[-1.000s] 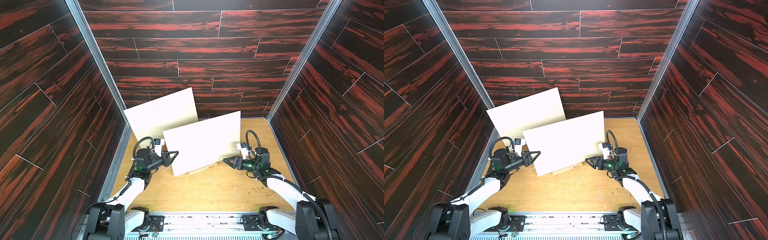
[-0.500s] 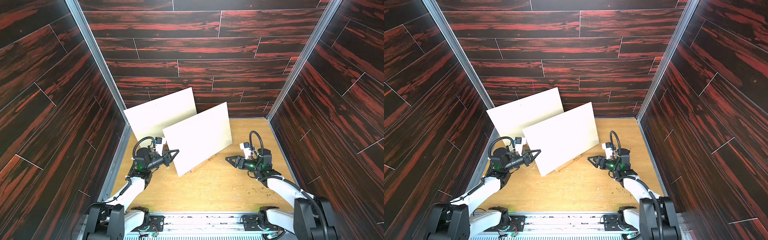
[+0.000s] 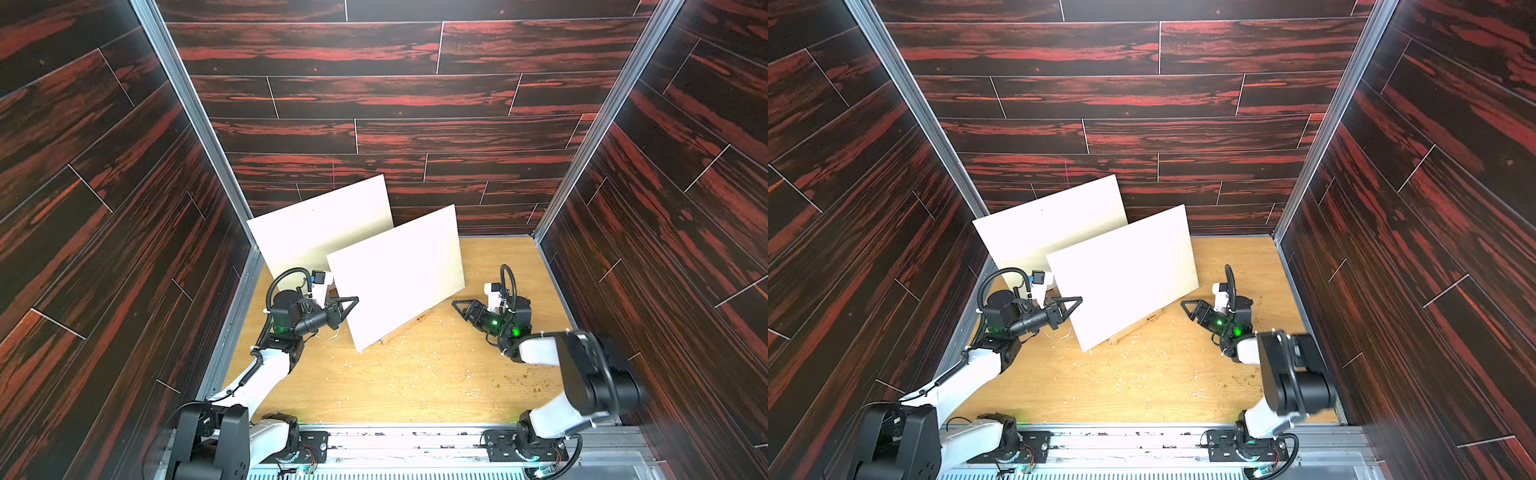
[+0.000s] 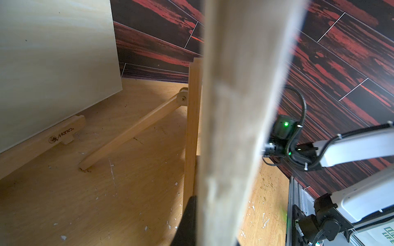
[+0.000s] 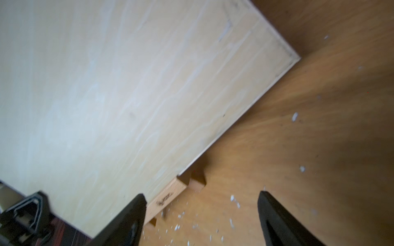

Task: Disassemble the easel
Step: Pick up the drawing board from the easel.

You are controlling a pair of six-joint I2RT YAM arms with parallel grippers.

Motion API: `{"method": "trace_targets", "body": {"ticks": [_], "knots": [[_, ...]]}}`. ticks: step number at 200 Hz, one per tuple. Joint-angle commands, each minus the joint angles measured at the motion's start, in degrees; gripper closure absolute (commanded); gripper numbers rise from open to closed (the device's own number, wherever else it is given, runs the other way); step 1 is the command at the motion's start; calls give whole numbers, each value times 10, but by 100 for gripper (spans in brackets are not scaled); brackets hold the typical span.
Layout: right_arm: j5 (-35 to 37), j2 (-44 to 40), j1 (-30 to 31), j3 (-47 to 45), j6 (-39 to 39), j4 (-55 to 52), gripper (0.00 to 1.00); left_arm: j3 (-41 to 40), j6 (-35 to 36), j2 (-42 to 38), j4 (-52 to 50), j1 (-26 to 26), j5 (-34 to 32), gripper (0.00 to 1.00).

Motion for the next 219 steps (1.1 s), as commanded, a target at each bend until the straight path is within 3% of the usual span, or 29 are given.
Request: {"method": "trace_targets", "body": {"ticks": [1,141,219], "knots": [[25,50,-1,25,47,96,15,-5,-25,22,-81,3,7,100],[75,240,36,107,180,283,15,3,-5,26,-127,3,3,100],[83,288,38,123,219,415,17,10,21,34,-164,3,-13,100]]}}
